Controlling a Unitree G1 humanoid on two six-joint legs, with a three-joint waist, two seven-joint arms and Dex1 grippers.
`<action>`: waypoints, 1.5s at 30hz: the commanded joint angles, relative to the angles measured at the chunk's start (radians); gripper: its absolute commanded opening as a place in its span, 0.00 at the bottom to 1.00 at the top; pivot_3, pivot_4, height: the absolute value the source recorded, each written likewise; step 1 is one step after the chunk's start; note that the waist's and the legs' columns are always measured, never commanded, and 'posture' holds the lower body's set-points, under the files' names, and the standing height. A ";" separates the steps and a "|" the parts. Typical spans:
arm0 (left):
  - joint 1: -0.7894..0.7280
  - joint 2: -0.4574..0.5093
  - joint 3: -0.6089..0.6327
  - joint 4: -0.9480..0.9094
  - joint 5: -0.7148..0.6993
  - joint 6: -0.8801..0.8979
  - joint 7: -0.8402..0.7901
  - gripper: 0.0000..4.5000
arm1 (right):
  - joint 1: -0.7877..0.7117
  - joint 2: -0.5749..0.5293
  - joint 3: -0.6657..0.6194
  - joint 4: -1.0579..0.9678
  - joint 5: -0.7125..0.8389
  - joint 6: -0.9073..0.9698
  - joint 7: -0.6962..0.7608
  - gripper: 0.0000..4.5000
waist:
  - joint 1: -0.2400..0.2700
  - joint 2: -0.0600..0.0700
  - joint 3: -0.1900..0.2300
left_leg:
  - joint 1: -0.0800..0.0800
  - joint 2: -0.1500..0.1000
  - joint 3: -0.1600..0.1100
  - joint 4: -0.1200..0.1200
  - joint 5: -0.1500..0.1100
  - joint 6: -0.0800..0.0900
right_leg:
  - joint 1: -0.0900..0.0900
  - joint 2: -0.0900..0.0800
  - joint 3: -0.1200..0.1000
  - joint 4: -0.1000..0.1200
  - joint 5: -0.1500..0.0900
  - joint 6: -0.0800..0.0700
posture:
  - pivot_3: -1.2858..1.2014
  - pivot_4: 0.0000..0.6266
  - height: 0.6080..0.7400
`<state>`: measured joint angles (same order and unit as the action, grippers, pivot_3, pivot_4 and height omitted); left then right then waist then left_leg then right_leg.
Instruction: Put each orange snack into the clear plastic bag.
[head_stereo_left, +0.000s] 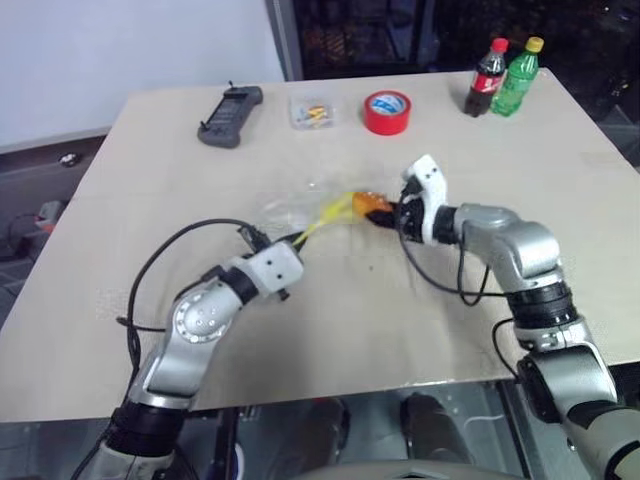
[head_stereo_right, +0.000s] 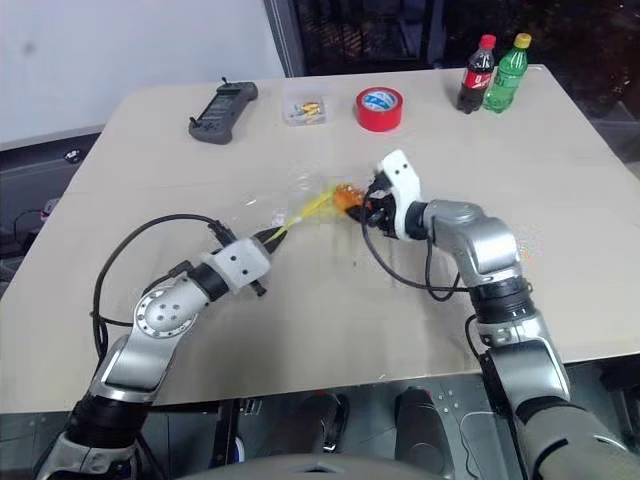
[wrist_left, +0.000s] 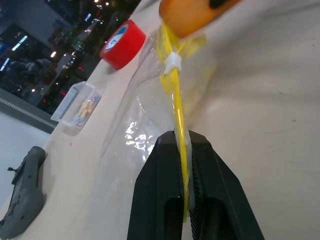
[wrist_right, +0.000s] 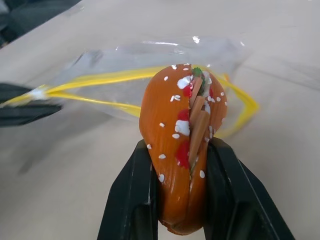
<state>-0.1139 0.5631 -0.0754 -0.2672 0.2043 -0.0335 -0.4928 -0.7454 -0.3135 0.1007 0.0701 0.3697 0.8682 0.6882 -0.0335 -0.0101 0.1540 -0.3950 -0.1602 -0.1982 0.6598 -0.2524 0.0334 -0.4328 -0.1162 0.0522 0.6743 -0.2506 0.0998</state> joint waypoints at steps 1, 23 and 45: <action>-0.011 -0.001 0.020 -0.042 -0.030 -0.037 -0.003 0.00 | -0.004 -0.002 -0.023 -0.009 0.017 0.001 -0.002 0.22 | -0.004 0.000 0.000 | 0.000 0.000 0.000 0.000 0.000 0.000 | 0.000 0.000 0.000 0.000 0.000 0.000 | 0.52 0.24 1.00; 0.019 0.011 0.005 -0.043 -0.086 -0.076 -0.073 0.00 | -0.016 0.110 0.082 0.065 -0.029 -0.121 0.012 0.22 | -0.010 0.000 0.000 | 0.000 0.000 0.001 0.000 0.000 0.000 | 0.000 0.000 0.001 0.000 0.000 0.000 | 0.52 0.24 1.00; -0.041 -0.029 0.004 0.006 -0.099 -0.026 -0.041 0.00 | 0.046 0.133 0.166 0.109 -0.400 -0.534 -0.310 0.22 | -0.012 0.001 0.000 | 0.001 0.001 0.001 -0.001 0.000 0.000 | -0.002 0.002 0.002 0.002 0.000 0.000 | 0.52 0.24 1.00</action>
<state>-0.1403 0.5363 -0.0799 -0.2541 0.0992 -0.0449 -0.5487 -0.6988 -0.1798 0.2461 0.2127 -0.0098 0.3796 0.3647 -0.0458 -0.0093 0.1540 -0.3944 -0.1597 -0.1967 0.6592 -0.2522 0.0331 -0.4347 -0.1146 0.0540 0.6767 -0.2505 0.0995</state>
